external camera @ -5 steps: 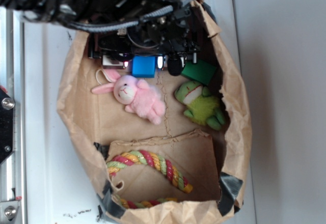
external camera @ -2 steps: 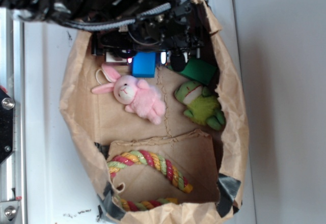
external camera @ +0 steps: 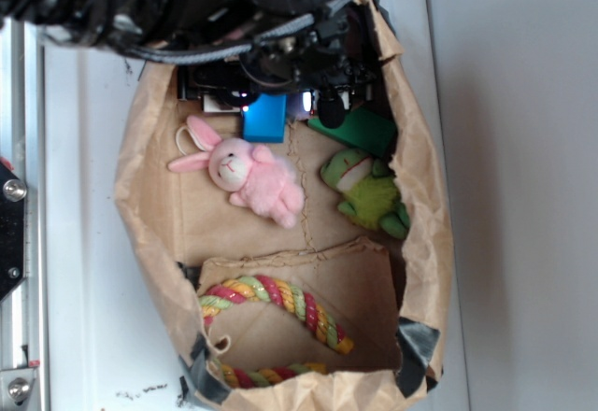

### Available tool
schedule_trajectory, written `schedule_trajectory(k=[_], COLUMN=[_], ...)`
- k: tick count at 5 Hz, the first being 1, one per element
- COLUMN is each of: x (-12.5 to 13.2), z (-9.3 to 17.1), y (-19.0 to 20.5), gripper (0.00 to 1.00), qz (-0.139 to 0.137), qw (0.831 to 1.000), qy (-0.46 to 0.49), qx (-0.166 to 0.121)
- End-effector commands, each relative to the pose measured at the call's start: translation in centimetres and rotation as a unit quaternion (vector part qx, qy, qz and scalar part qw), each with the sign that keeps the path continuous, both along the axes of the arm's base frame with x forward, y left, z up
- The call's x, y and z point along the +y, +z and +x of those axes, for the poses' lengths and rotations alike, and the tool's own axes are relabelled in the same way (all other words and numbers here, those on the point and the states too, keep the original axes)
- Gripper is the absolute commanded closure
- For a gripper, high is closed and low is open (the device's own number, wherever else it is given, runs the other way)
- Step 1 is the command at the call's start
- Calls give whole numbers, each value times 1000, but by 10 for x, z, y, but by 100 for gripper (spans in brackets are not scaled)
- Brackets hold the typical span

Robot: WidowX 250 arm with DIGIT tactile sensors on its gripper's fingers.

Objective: Grab the blue block.

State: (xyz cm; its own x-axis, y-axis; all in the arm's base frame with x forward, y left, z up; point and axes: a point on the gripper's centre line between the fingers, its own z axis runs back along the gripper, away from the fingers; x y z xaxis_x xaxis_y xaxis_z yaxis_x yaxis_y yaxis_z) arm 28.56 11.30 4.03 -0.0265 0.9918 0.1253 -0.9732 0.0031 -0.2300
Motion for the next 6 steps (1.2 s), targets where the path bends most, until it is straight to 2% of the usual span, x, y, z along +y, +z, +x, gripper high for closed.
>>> schedule_trajectory(k=[1,2,4,5,6], x=[6,7,6,7,7], z=[-14,-17,-18,-17,-17], y=[-5,-12,-5,7,14], gripper=[0,0,0,0,0], qz=[15,25,17,1,-2], qw=[1000,1000,1000,1000,1000], qy=[-9,-17,-19,-18,-25], qx=[-9,-11,-1,2,-1])
